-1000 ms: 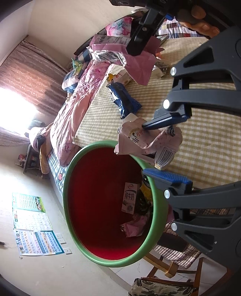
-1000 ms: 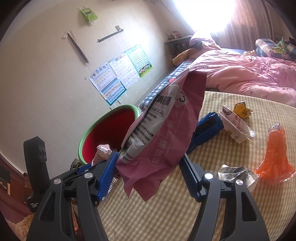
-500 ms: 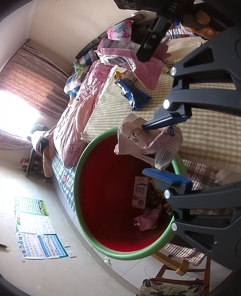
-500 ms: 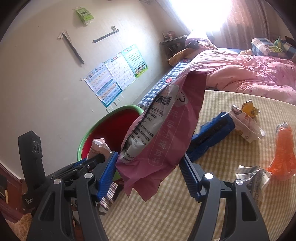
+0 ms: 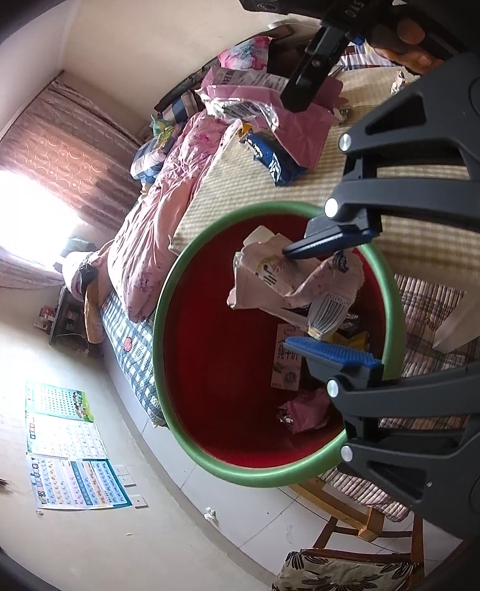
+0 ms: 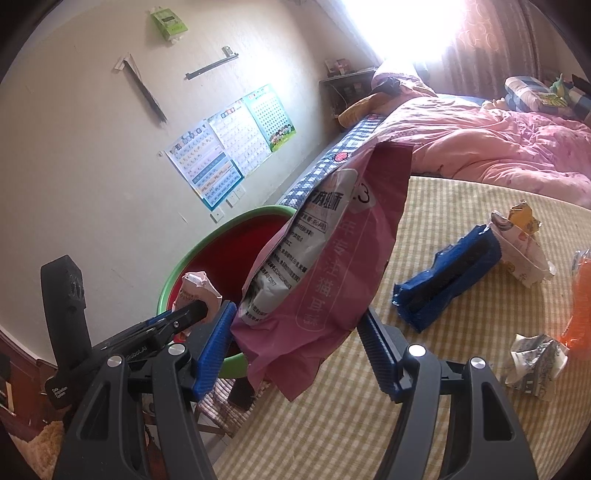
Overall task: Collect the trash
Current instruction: 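Open both tools to drop the pink bag and paper into the bucket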
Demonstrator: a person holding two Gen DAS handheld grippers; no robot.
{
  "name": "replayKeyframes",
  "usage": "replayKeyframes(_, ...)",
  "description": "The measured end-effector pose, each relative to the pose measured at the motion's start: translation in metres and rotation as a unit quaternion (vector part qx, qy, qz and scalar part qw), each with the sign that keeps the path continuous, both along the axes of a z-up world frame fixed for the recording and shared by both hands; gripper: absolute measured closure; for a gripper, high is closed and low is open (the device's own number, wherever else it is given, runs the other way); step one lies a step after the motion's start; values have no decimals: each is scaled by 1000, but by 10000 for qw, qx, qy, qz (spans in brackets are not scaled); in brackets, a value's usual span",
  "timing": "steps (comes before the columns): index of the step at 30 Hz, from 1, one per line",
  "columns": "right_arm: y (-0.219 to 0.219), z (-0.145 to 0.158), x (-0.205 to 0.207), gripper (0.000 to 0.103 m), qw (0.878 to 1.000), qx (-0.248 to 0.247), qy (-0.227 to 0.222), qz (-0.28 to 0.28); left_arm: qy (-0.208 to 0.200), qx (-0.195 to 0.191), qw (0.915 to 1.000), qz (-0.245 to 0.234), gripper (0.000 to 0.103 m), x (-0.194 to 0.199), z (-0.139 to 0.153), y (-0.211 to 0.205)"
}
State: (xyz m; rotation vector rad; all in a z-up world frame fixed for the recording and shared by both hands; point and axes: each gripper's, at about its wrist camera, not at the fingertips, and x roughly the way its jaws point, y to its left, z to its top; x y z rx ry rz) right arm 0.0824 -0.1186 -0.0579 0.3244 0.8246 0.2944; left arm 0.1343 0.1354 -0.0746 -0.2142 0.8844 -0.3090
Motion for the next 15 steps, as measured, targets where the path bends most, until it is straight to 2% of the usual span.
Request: replayKeyframes(15, 37, -5, 15, 37, 9985, -421, 51, 355, 146, 56, 9999, 24, 61, 19, -15, 16)
